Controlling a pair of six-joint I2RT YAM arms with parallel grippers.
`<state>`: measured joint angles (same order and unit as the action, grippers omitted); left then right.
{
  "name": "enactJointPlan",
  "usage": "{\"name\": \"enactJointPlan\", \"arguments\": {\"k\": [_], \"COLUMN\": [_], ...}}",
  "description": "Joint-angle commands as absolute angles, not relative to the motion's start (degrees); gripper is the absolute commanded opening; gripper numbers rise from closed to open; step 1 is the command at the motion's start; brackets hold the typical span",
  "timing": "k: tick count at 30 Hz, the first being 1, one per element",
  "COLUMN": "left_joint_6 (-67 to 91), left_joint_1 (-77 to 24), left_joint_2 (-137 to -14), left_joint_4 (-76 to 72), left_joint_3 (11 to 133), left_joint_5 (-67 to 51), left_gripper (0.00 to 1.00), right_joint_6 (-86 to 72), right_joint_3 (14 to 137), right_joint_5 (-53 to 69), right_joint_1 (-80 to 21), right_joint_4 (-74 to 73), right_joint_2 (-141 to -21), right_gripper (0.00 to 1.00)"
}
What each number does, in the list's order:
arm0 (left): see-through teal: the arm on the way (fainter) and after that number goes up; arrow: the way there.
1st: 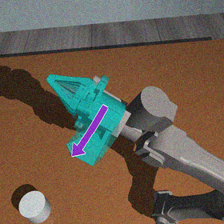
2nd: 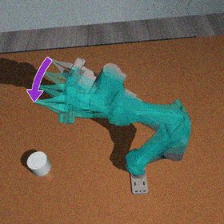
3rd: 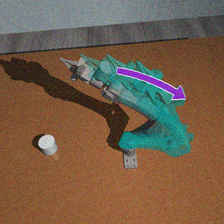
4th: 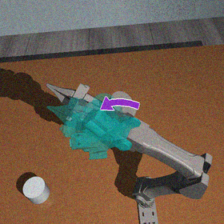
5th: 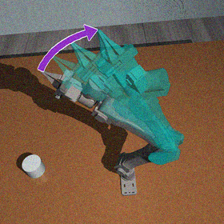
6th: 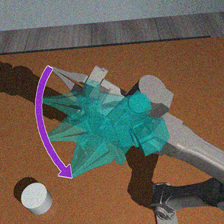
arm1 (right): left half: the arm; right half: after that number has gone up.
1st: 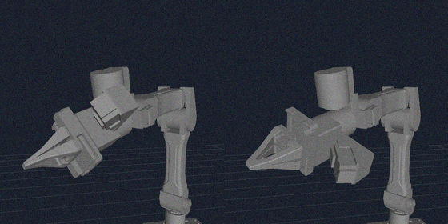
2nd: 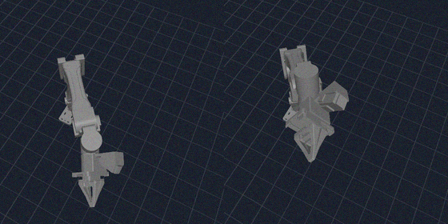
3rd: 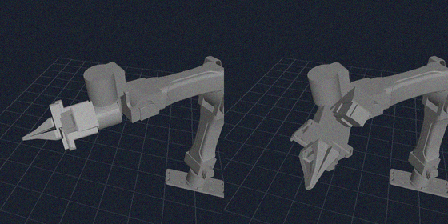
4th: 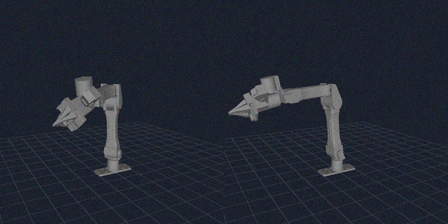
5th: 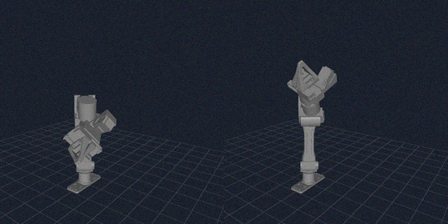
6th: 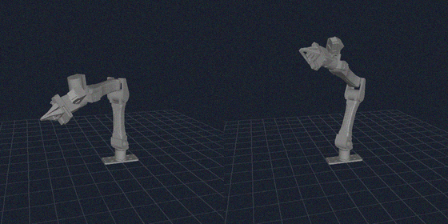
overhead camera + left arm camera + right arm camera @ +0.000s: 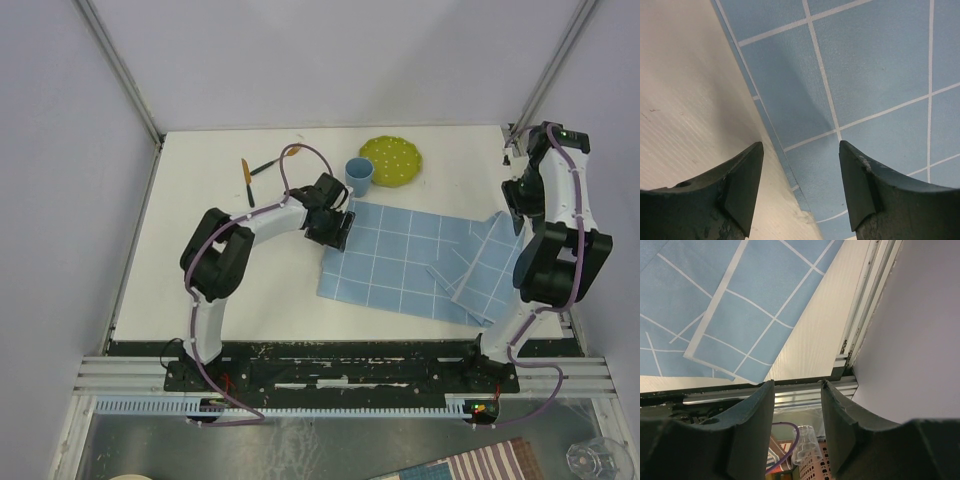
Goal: Set the dinner table for one person
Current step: Move the napkin to the center of the board.
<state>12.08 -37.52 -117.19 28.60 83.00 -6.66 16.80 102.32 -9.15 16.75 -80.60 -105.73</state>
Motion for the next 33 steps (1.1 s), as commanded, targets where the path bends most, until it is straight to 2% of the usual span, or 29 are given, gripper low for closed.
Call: {"name": "enactJointPlan", "arguments": {"k": [1, 13, 15, 19, 20, 25, 29, 33], "left_joint_6": [12.2, 13.7, 13.4, 13.0, 12.8, 10.4, 5.9, 1.7], "left_joint_1": [-39.5, -42.4, -42.5, -42.5, -42.5, -42.1, -41.6, -39.3], "left_joint_2": [-123.0, -125.9, -126.2, -126.8, -127.0, -126.5, -125.0, -118.9], "left_joint_4": [33.7, 34.7, 34.6, 35.2, 35.7, 37.9, 46.5, 52.0], "left_joint_3": [83.9, 85.0, 84.9, 85.7, 86.0, 86.6, 90.3, 91.0], "left_joint_5": [-7.7, -6.8, -6.6, -6.0, -4.9, -3.3, -2.3, -1.0], "left_gripper": [0.69, 0.57, 0.46, 0.07, 0.03, 0.03, 0.03, 0.03], "right_joint_6": [17.6, 17.8, 17.9, 17.8, 17.7, 17.9, 17.8, 17.5], "right_joint_3": [100.8, 99.3, 99.0, 98.4, 98.3, 98.6, 99.2, 98.7], "right_joint_5": [-10.3, -10.8, -11.0, -11.1, -11.1, -11.7, -11.5, -11.1], "right_joint_1": [17.4, 17.9, 17.9, 18.0, 18.0, 18.0, 18.0, 18.0], "right_joint_4": [-80.1, -80.0, -79.9, -79.8, -79.8, -80.0, -80.4, -79.7], "right_joint_2": [-101.3, -99.7, -99.4, -99.1, -99.1, -99.0, -99.2, -99.5], "right_gripper": [0.5, 0.5, 0.5, 0.5, 0.5, 0.5, 0.49, 0.49]}}
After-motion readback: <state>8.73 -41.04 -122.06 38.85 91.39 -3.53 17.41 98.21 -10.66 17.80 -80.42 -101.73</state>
